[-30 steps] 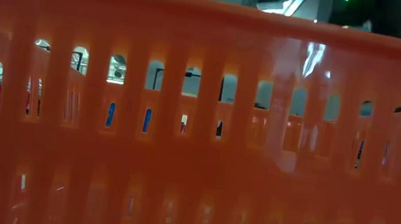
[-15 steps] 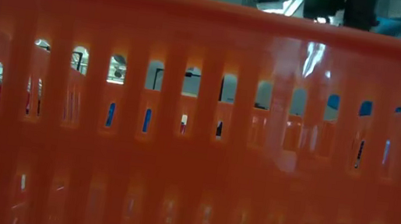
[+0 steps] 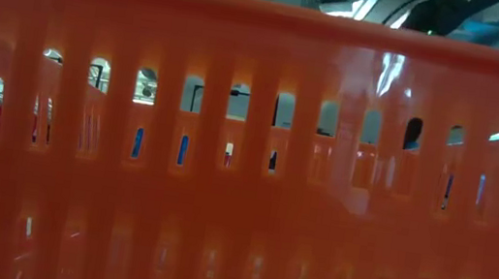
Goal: Stack baskets on shelf by color
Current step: Put the top right blue basket on the shelf, then stack the right blue basket on top of the blue basket on the shelf
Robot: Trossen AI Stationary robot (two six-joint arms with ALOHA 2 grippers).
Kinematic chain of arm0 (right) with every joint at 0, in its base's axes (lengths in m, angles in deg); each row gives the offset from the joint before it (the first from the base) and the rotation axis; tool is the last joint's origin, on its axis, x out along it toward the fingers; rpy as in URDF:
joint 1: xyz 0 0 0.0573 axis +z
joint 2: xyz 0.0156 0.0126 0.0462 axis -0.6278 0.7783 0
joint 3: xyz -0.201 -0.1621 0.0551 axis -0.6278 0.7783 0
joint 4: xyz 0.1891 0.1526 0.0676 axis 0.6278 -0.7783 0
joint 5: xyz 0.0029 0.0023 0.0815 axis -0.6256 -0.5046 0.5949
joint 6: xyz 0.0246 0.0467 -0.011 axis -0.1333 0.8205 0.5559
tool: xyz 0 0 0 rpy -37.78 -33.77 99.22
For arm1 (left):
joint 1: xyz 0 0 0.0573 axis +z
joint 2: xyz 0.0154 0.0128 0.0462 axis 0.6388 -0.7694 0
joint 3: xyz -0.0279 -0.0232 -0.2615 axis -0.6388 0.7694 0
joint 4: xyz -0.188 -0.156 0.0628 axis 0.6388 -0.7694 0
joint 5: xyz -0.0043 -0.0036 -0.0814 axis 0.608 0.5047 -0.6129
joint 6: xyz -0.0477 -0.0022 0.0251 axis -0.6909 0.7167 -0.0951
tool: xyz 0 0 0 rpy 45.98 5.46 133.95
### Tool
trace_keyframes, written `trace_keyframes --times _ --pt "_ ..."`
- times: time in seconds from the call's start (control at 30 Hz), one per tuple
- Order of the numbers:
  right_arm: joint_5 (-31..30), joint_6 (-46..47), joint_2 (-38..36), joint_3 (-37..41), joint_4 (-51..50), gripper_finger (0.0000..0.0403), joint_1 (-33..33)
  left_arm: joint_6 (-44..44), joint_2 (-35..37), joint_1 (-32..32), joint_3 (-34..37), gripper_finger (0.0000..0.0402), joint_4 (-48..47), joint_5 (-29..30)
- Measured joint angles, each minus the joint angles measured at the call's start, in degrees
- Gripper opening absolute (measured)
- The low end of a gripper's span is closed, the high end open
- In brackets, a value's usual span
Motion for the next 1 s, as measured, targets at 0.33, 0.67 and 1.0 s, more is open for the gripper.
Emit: trace_keyframes --times 0.33,0.67,1.0 --pt "-0.7 1.84 1.5 0.02 -1.78 0.0 -1.2 -0.07 0.0 0.0 0.0 0.0 0.02 0.0" --pt "0.98 4.56 1.5 0.02 -2.13 0.0046 -2.35 0.02 0.0 0.0 0.0 0.0 0.02 0.02" --pt "0.63 3.9 -0.75 -0.58 -0.63 0.0077 -2.94 0.07 0.0 0.0 0.0 0.0 0.0 0.02"
